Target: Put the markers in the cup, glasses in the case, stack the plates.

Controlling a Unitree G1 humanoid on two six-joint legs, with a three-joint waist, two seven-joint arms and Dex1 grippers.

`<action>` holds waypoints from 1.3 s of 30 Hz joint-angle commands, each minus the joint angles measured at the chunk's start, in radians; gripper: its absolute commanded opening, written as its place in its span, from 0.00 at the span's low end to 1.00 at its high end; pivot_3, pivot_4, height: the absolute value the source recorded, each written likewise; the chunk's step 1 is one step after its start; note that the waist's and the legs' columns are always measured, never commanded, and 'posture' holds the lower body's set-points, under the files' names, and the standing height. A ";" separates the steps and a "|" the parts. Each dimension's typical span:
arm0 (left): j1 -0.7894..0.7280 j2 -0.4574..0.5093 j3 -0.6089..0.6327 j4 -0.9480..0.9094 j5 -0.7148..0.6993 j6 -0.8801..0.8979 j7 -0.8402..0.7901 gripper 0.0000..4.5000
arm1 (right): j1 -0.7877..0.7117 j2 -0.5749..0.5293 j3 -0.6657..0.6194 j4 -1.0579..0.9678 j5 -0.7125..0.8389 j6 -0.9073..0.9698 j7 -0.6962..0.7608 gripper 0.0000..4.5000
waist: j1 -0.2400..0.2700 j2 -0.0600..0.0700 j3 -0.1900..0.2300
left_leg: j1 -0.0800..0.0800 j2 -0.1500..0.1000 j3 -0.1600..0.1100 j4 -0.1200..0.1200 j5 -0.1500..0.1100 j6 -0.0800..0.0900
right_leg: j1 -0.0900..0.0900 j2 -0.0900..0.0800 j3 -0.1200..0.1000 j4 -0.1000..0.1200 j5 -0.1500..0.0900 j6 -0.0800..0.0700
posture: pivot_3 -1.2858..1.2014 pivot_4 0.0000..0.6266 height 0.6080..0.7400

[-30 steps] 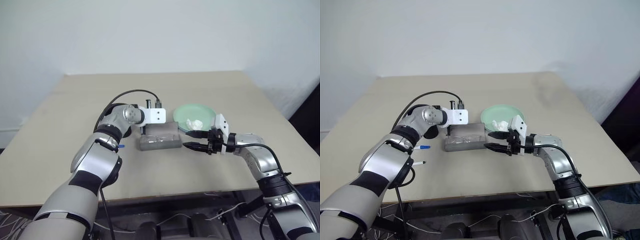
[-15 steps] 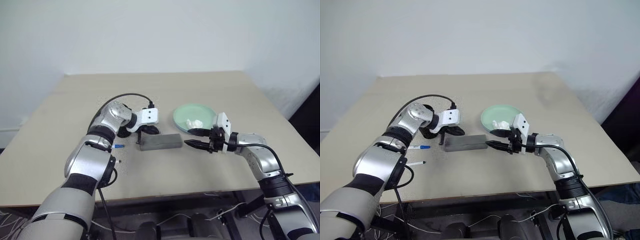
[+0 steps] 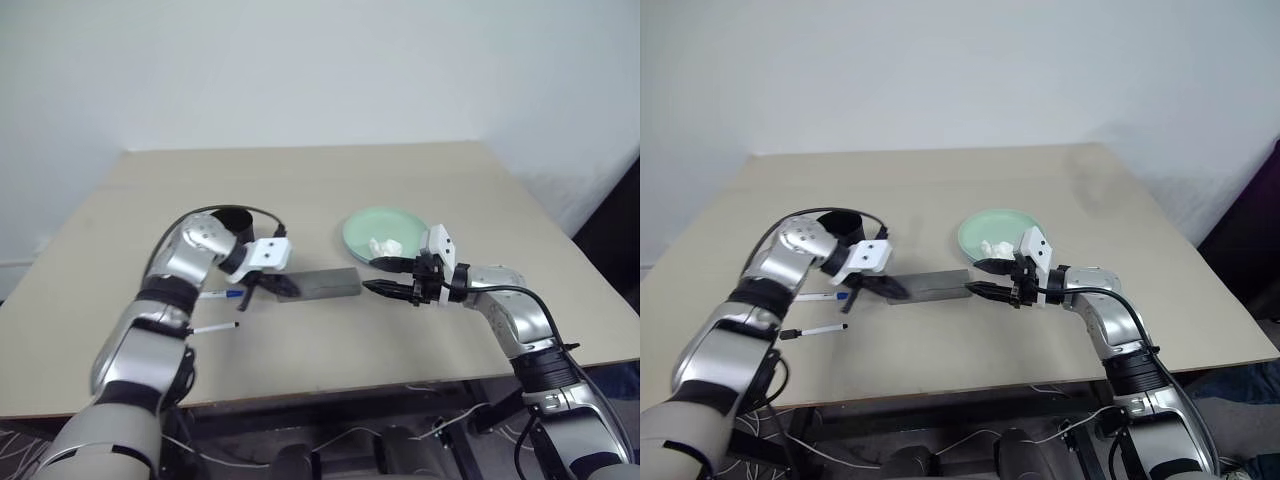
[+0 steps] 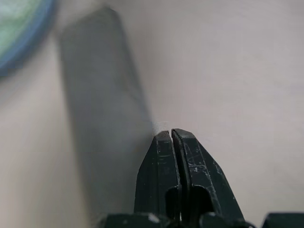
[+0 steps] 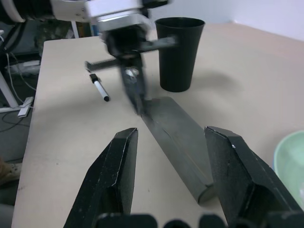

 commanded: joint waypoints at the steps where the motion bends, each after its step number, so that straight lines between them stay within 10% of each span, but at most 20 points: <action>1: 0.015 0.136 -0.090 -0.131 -0.090 0.090 -0.014 0.09 | -0.029 0.011 0.003 -0.011 0.003 -0.026 0.011 0.54 | 0.001 0.000 0.000 | 0.000 0.000 0.000 0.000 0.000 0.000 | 0.000 0.000 0.000 0.001 0.000 0.000 | 0.52 0.00 0.97; 8: 0.010 0.341 -0.260 -0.234 -0.260 0.208 -0.014 0.59 | -0.048 0.020 0.013 0.019 -0.003 -0.042 0.018 0.54 | 0.010 0.000 0.000 | 0.000 0.000 0.000 0.002 0.000 0.000 | 0.002 -0.002 0.000 -0.001 -0.001 -0.001 | 0.52 0.00 0.97; 39: 0.144 0.210 -0.156 -0.182 -0.018 0.194 0.007 0.59 | -0.048 0.030 0.017 0.029 -0.010 -0.041 0.016 0.54 | 0.012 0.002 -0.001 | 0.004 -0.001 0.000 0.003 0.002 0.002 | 0.005 -0.002 0.000 0.000 -0.002 -0.003 | 0.52 0.00 0.97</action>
